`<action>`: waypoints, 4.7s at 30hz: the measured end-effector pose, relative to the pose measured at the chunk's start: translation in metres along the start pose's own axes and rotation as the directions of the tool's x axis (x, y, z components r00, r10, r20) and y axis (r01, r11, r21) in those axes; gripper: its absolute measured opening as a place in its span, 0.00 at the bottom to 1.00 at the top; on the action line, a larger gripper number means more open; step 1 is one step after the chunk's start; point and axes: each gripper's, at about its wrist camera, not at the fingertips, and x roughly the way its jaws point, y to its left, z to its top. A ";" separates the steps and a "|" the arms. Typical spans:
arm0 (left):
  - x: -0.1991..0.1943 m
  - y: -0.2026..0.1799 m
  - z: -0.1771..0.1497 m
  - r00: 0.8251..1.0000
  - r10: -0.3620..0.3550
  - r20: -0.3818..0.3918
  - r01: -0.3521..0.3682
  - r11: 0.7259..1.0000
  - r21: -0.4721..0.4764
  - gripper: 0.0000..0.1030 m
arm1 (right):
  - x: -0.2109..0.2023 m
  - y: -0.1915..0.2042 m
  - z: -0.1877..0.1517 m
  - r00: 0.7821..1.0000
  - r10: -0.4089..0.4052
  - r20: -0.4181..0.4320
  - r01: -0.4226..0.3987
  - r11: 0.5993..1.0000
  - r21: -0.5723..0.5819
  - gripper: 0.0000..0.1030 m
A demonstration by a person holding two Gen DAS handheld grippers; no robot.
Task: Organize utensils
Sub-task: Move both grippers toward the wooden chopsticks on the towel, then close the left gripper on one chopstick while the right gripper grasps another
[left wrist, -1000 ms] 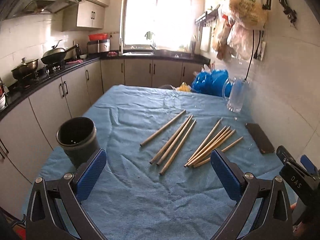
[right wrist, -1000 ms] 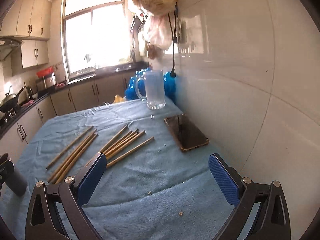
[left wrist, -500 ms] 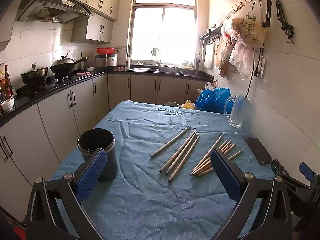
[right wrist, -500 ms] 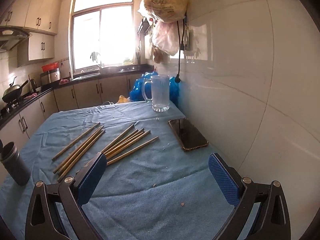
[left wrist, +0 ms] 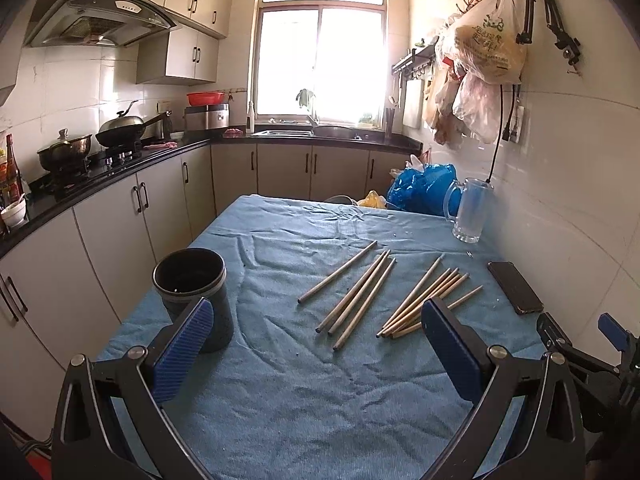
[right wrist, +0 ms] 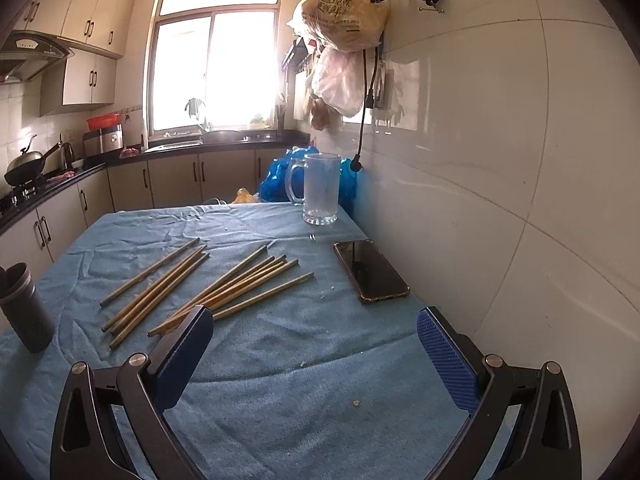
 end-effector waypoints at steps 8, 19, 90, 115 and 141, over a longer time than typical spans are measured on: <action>0.006 -0.004 -0.003 1.000 -0.002 -0.029 0.002 1.000 0.017 1.00 | 0.007 -0.002 -0.005 0.999 -0.028 -0.042 0.027 1.000 -0.016 1.00; 0.016 -0.011 -0.006 0.998 -0.002 -0.064 0.005 0.999 0.054 1.00 | 0.018 -0.006 -0.011 0.995 -0.033 -0.095 0.031 0.999 -0.020 1.00; 0.300 -0.012 0.017 0.777 0.017 -0.629 -0.059 0.997 -0.045 0.00 | 0.235 0.018 0.020 0.794 0.336 -0.506 -0.263 0.941 0.213 0.40; 0.308 -0.019 0.020 0.807 0.081 -0.585 -0.066 0.997 0.046 0.09 | 0.237 0.023 0.019 0.809 0.316 -0.496 -0.272 0.949 0.159 0.40; 0.130 0.024 -0.074 0.701 -0.213 -0.681 0.126 0.976 -0.176 0.07 | 0.152 -0.024 -0.029 0.677 0.394 -0.621 -0.411 0.903 0.125 0.10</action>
